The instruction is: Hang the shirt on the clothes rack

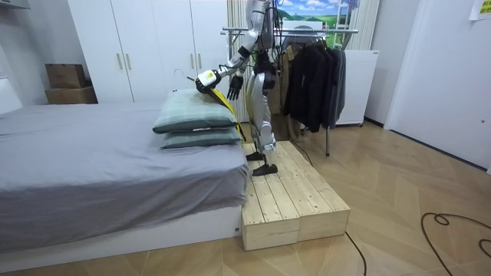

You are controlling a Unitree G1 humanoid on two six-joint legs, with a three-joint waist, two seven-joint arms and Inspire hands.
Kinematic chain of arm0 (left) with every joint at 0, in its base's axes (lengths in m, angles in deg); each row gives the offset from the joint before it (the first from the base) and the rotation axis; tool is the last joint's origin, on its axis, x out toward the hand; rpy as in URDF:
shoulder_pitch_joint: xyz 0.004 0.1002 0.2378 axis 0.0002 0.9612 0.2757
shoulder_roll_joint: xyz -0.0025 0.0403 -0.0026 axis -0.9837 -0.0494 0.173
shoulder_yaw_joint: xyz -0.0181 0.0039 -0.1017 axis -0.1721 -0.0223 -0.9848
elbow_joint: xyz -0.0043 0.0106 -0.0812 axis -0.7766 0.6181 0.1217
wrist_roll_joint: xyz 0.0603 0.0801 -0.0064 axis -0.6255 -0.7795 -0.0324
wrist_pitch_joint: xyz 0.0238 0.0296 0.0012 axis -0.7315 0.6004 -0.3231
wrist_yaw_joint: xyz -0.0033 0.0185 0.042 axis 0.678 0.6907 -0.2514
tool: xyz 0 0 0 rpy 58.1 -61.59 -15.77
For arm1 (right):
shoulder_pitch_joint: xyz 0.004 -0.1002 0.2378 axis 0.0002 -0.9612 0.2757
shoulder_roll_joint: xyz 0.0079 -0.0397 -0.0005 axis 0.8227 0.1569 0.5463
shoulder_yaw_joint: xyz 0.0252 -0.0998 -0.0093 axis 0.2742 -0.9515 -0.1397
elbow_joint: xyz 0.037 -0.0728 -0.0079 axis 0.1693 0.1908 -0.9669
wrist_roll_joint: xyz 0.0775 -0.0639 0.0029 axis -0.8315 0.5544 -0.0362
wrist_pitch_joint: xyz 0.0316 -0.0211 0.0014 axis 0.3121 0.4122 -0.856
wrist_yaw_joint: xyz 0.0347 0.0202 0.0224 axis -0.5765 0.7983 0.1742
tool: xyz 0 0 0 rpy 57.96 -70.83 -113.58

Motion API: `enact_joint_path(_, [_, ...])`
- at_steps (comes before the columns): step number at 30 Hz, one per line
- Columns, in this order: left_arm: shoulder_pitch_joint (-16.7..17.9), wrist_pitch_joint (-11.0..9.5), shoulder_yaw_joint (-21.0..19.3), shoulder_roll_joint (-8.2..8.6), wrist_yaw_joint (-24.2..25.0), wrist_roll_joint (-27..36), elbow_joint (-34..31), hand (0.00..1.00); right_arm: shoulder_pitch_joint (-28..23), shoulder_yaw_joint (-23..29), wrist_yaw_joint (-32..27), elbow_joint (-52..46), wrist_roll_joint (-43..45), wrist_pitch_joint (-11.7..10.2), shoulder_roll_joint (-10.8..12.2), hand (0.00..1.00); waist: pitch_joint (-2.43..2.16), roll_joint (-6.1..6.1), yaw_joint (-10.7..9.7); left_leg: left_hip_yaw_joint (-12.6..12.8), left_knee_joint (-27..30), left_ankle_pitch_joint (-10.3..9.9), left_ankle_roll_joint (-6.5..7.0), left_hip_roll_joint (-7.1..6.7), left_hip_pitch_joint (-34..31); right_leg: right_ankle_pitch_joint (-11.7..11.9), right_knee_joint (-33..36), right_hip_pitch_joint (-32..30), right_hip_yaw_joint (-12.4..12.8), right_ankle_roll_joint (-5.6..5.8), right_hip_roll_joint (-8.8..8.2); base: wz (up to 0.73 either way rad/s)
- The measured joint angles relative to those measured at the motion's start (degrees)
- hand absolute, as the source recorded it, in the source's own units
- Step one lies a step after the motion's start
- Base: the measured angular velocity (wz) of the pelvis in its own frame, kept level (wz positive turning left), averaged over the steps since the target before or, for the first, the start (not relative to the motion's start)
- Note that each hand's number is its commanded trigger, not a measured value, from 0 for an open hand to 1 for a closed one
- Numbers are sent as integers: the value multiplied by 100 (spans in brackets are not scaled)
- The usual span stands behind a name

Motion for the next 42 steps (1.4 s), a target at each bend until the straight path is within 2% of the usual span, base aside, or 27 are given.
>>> enact_joint_path(4, [0, -17, -4, -58, -1, -128, -78, 100, 51, 151, -51, -162, -3, -94, -13, 0, 0, -1, 10, -34, -6, 0, 0, -3, -5, 0, -5, 7, -37, 0, -7, 4])
enact_joint_path(10, [2, -96, 3, -112, -87, -96, -492, 100, 92, 169, -137, -106, -1, -96, -14, 0, 4, -7, -18, -122, -13, 0, 0, -15, 30, -4, -40, 83, -81, 5, -6, 7])
enact_joint_path(15, [5, -98, 1, -118, -121, -50, -791, 100, -86, 178, -133, -98, 75, -88, -29, 0, 4, -7, -35, -137, -102, 1, 0, -30, 105, -6, -115, 164, -83, 8, 3, 2])
enact_joint_path(18, [17, -93, 11, -132, -109, 164, -899, 100, -225, 238, -119, -38, 223, -63, -59, 0, 2, -1, -119, -180, -105, 0, 0, -74, 95, -19, -126, 176, -164, 22, -16, 8])
enact_joint_path(20, [105, -93, 83, -147, -95, 416, -1191, 100, -344, 234, -80, -33, 229, -69, -116, 0, -1, 4, -170, -197, -106, 1, 1, -88, 96, -27, -122, 187, -177, 35, -27, 5])
enact_joint_path(24, [266, -93, 86, -140, -89, 528, -1685, 100, -517, 296, -77, -29, 252, -70, -120, 0, -4, 8, -205, -199, -110, 0, 3, -94, 102, -33, -121, 188, -181, 44, -43, 0])
enact_joint_path(27, [267, -92, 119, -127, -89, 674, -1805, 100, -667, 280, -111, -29, 214, -64, -121, 0, -31, 56, -188, -194, -117, -3, 7, -74, 127, -33, -112, 193, -175, 45, -43, -1])
enact_joint_path(28, [267, -92, 122, -108, -89, 727, -1812, 100, -720, 280, -134, -27, 214, -57, -120, 0, -56, 96, -186, -193, -133, -3, 8, -75, 163, -33, -112, 220, -177, 45, -43, -3])
enact_joint_path(31, [366, -92, 116, -99, -89, 803, -1878, 100, -797, 281, -137, 35, 184, -10, -120, 0, -73, 176, -178, -154, -245, -4, 9, -80, 419, -56, -122, 421, -170, 52, -38, -5])
enact_joint_path(35, [532, -93, 121, -87, -83, 1111, -2035, 100, -837, 286, -132, 82, 134, 32, -120, 0, -73, 209, -177, -162, -320, -5, 6, -102, 679, -163, -126, 666, -181, 47, -39, 2])
enact_joint_path(39, [592, -93, 118, -102, -46, 1258, -2064, 100, -885, 317, -124, 74, 202, 31, -122, 0, -97, 252, -178, -173, -320, -2, 1, -94, 771, -166, -116, 737, -156, 44, -32, 3])
enact_joint_path(42, [612, -95, 117, -112, -47, 1385, -2165, 100, -894, 322, -113, 75, 206, 15, -121, 0, -96, 262, -177, -159, -333, -2, 1, -93, 842, -167, -117, 798, -142, 44, -30, -1])
